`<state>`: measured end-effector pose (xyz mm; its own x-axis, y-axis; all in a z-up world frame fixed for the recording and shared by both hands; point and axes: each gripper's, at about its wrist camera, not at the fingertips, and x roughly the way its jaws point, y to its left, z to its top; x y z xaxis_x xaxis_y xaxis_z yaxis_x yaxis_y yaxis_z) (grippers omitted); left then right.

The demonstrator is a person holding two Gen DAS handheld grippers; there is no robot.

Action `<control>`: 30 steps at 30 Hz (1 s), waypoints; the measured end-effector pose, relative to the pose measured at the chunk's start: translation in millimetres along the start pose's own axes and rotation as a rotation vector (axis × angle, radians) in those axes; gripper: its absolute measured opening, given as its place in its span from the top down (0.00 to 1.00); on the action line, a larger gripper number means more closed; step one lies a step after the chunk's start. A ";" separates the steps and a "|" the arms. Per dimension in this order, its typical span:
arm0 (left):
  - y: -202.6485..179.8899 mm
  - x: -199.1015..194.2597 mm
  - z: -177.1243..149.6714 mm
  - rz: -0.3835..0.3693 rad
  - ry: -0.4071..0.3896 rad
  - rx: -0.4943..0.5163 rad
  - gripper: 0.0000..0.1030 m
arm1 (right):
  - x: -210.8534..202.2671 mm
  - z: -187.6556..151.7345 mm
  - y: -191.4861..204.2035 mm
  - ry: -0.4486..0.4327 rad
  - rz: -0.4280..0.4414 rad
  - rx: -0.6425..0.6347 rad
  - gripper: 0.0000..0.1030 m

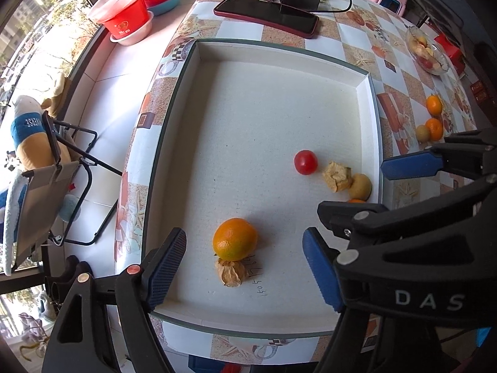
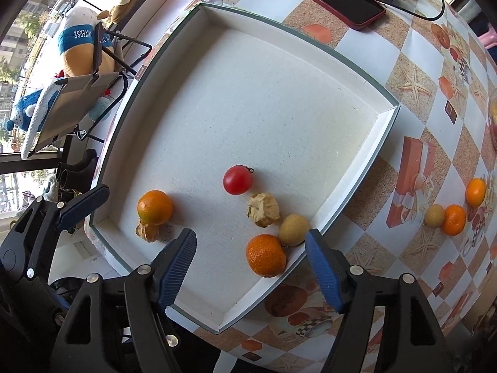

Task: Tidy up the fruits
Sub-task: 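Open left gripper to drop the tomato while right gripper releases the physalis, then withdraw both open tools from the tray toward the loose fruits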

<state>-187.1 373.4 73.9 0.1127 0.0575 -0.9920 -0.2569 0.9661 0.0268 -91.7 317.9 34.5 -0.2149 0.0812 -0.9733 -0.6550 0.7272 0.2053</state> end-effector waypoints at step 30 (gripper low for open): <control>6.4 -33.1 -14.2 0.054 -0.004 -0.038 0.22 | -19.3 -15.8 -36.1 -0.087 -0.078 0.120 0.00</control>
<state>-206.1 374.0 105.1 0.1012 0.1098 -0.9888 -0.2986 0.9514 0.0751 -75.3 279.3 47.5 -0.0998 0.0762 -0.9921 -0.5748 0.8095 0.1200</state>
